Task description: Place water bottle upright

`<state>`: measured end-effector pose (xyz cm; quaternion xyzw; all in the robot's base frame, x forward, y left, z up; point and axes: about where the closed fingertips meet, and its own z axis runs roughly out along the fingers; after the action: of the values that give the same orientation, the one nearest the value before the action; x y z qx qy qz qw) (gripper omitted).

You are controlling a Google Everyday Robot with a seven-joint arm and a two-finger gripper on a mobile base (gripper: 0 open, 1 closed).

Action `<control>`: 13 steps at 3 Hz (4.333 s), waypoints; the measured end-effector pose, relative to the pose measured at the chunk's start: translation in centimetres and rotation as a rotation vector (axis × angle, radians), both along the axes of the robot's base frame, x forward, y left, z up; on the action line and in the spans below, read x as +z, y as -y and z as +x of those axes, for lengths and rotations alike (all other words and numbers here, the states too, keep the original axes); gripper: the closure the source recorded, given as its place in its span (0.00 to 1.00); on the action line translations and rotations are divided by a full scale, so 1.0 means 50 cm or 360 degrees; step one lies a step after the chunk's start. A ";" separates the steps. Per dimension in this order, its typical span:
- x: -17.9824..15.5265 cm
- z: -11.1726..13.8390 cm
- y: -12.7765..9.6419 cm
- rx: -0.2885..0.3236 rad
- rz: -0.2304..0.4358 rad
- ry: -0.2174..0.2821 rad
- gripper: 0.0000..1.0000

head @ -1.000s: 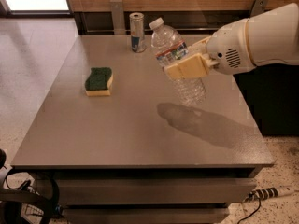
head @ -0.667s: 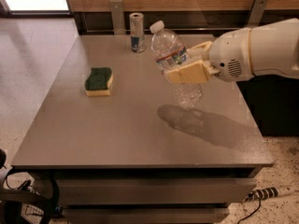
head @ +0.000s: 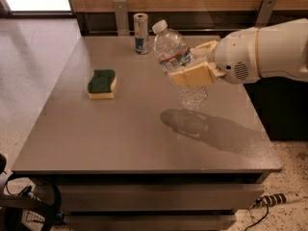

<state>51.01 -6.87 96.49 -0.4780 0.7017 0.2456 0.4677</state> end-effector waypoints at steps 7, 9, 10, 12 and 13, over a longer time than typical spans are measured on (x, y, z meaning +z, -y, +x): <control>-0.089 0.059 -0.038 0.0035 0.0604 0.0398 1.00; -0.134 0.055 -0.035 0.0004 0.0642 0.0370 1.00; -0.136 0.055 -0.035 0.0003 0.0644 0.0367 1.00; -0.157 0.070 -0.039 0.0001 0.0678 0.0292 1.00; -0.153 0.070 -0.039 0.0000 0.0679 0.0292 1.00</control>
Offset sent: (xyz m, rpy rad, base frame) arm 0.0385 0.0049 -0.0094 0.2681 -0.1373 -0.0091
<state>54.50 -4.94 88.86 -0.3888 0.5885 0.3439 0.6199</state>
